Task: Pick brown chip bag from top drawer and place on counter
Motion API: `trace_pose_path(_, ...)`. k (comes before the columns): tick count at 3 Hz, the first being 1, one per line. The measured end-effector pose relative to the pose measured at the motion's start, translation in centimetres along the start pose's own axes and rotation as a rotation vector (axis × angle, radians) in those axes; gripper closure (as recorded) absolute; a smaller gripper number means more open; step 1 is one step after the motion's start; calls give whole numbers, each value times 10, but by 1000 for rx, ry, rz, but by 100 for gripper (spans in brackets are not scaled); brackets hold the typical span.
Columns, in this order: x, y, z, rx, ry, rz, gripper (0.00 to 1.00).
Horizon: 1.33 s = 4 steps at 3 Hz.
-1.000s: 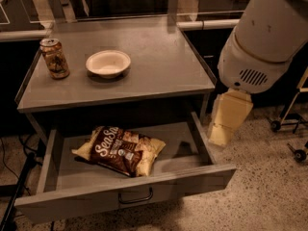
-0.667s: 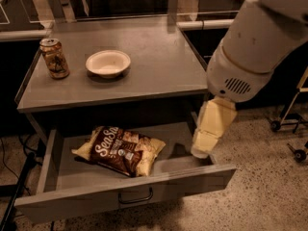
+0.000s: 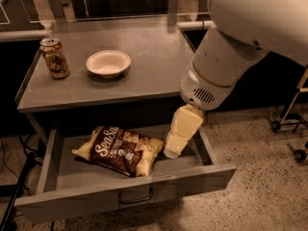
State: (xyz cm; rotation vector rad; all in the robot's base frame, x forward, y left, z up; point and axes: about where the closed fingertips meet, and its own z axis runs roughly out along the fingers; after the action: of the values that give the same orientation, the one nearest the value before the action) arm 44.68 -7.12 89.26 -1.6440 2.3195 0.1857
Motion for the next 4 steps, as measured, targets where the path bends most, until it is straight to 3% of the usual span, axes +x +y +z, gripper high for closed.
trace_pose_path(1,0,0,0,0,-1,0,0)
trace_pose_path(2,-34,3,45,-1,2,67,0)
trace_pose_path(3,-35,3,45,-1,2,67,0)
trace_pose_path(4,-61,-1,98,-84,-39,120,0)
